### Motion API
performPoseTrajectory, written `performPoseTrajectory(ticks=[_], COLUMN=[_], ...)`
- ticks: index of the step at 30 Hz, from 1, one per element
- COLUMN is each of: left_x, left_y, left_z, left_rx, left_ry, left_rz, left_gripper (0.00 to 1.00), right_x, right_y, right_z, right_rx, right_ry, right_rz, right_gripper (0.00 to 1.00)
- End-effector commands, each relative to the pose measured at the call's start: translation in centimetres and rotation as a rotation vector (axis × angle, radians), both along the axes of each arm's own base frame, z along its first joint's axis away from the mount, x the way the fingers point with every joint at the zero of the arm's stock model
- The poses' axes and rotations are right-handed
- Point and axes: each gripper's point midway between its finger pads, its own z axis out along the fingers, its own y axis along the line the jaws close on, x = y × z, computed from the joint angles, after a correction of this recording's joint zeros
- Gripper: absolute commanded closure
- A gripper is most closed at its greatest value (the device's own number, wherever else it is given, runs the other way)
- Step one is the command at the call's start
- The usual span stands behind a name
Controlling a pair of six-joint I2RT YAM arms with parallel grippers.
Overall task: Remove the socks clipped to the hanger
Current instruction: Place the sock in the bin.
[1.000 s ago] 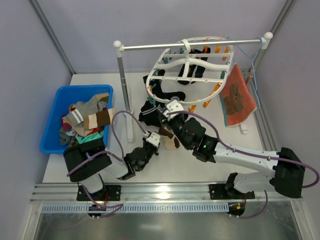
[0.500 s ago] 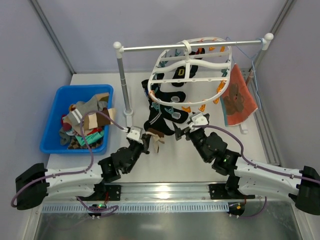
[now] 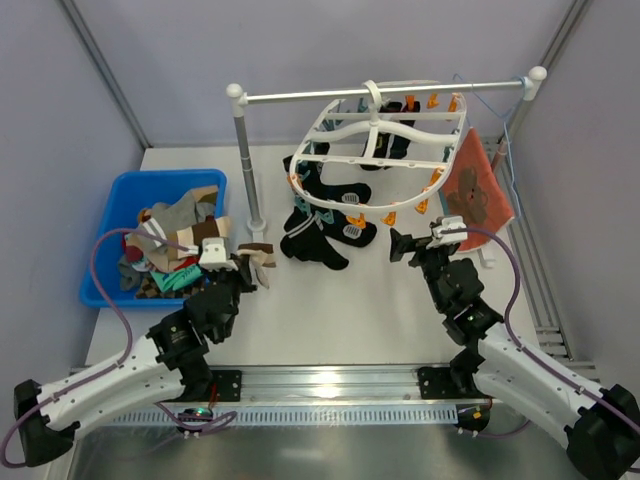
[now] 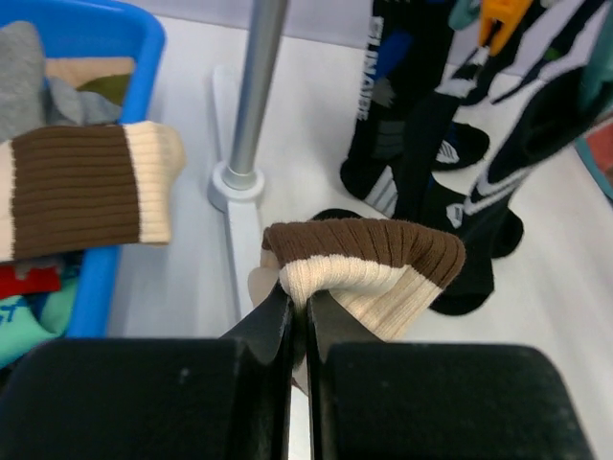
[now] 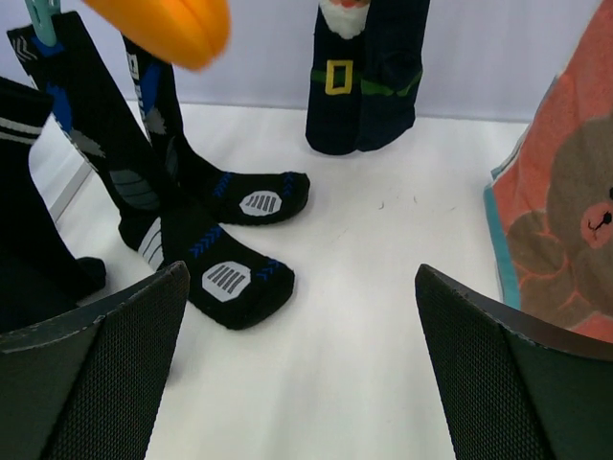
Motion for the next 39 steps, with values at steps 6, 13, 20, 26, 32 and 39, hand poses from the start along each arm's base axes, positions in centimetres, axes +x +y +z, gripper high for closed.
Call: performPoseTrajectory(ticks=[6,13,20,26,32,39], left_x=[4.3,8.8,9.8,7.3,5.7,8.5], left_y=[4.4,11.1,20.1,23.6,25.1,23.0], left_z=[2.6,8.0,9.6,6.0,4.6,3.3], left_rx=[-0.077,-0.351,-0.546,-0.498,-0.446,-0.468], left_ry=[0.060,0.017,-0.086,-0.079,-0.071,0.090], left_rz=[0.131,0.247,0.559,0.788,0.892,0.783], left_gripper=[1.00,1.00,1.00,1.00,0.88,0.00], right_x=[0.9,0.8,0.6,0.7,0.6,0.7], right_y=[0.1,-0.3,-0.2,0.1,0.2,0.2], right_z=[-0.6,-0.8,-0.8,-0.8,-0.9,-0.9], right_rx=[0.133,0.172,0.183,0.181,0.183,0.182], right_ry=[0.010,0.008,0.005,0.007,0.012,0.015], right_rz=[0.073,0.104,0.124,0.137,0.146,0.146], right_gripper=[0.00,0.00,0.00,0.00,0.00,0.00])
